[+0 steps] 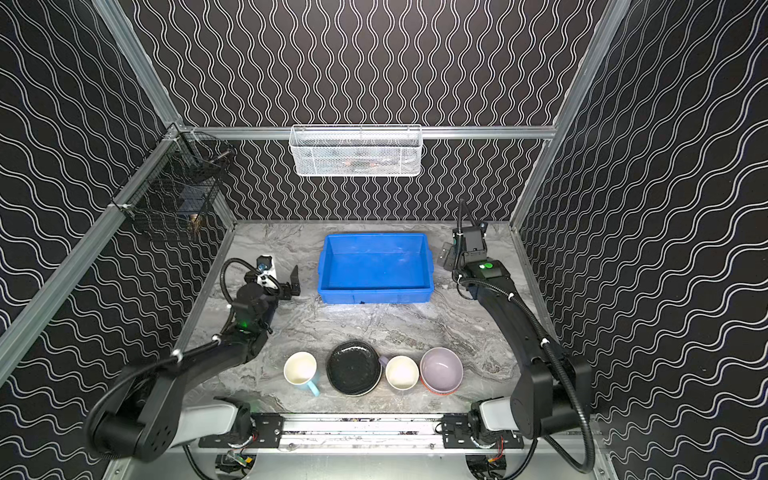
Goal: Place the mixed dishes into the plastic bin
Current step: 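Lower the left gripper to the light-blue mug while the right arm rises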
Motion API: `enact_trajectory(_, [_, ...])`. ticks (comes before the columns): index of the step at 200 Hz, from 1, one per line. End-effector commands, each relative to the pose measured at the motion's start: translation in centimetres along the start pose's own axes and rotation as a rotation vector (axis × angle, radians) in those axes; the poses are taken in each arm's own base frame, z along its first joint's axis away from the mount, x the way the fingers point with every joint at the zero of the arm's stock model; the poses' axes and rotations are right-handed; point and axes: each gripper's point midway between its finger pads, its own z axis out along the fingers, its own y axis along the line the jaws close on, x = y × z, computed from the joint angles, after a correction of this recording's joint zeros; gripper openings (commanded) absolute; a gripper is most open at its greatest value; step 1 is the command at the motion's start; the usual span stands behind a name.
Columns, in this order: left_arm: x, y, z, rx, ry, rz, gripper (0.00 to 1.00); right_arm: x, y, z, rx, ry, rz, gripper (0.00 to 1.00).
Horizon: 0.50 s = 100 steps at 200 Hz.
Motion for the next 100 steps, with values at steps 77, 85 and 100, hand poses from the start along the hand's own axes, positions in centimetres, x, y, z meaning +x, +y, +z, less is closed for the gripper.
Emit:
enact_trajectory(77, [1.8,-2.2,-8.9,0.085,0.665,-0.268,0.73,9.0,6.4,-6.7,-0.288,0.306,-0.153,0.87])
enact_trajectory(85, [2.5,-2.3,-9.9,0.081,0.730,-0.290,0.69,8.7,6.8,-7.0,-0.297,0.304,-0.162,0.87])
enact_trajectory(100, [3.0,-3.0,-11.6,0.108,0.806,-0.346,0.65,7.9,7.3,-7.2,-0.305,0.304,-0.176,0.88])
